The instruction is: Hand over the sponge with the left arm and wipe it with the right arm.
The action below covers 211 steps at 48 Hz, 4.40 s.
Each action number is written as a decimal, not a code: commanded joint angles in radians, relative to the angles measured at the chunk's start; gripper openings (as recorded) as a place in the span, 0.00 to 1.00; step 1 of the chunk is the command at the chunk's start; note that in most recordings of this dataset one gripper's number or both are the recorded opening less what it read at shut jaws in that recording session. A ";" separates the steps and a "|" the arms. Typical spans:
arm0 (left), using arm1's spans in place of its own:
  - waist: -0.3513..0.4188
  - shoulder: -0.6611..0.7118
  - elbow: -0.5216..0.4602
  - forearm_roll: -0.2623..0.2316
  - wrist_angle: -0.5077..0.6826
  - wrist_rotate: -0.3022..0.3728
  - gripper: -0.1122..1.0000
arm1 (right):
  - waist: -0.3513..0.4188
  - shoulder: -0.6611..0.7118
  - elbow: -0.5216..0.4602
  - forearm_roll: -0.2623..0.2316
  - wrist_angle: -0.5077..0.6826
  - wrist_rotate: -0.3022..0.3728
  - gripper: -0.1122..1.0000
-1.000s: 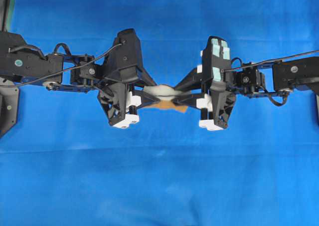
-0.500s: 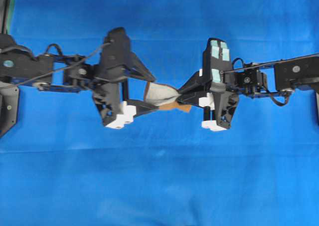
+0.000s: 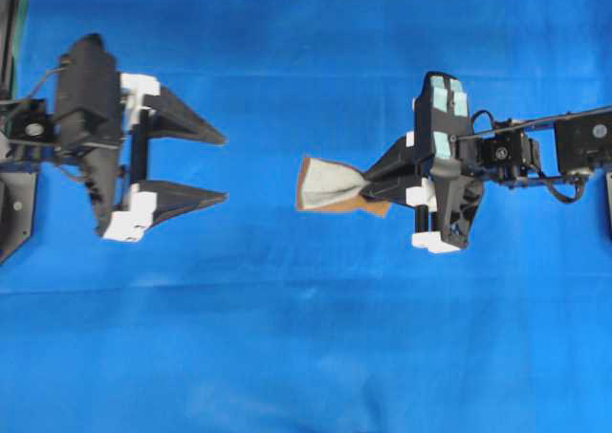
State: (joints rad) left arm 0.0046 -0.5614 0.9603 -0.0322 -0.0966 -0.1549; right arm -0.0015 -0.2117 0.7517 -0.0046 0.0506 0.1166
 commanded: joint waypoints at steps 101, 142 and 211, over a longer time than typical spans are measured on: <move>-0.003 -0.021 0.009 0.003 -0.012 0.046 0.85 | -0.147 0.367 -0.014 -0.069 -0.179 0.018 0.25; -0.003 -0.021 0.009 0.003 -0.012 0.049 0.85 | 0.017 0.367 -0.072 -0.035 -0.069 0.078 0.25; -0.003 -0.020 0.009 0.003 -0.023 0.049 0.85 | 0.161 0.367 -0.112 0.014 0.003 0.095 0.25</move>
State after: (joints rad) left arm 0.0031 -0.5783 0.9802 -0.0307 -0.1074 -0.1058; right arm 0.0936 0.1641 0.6642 -0.0031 0.0353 0.2086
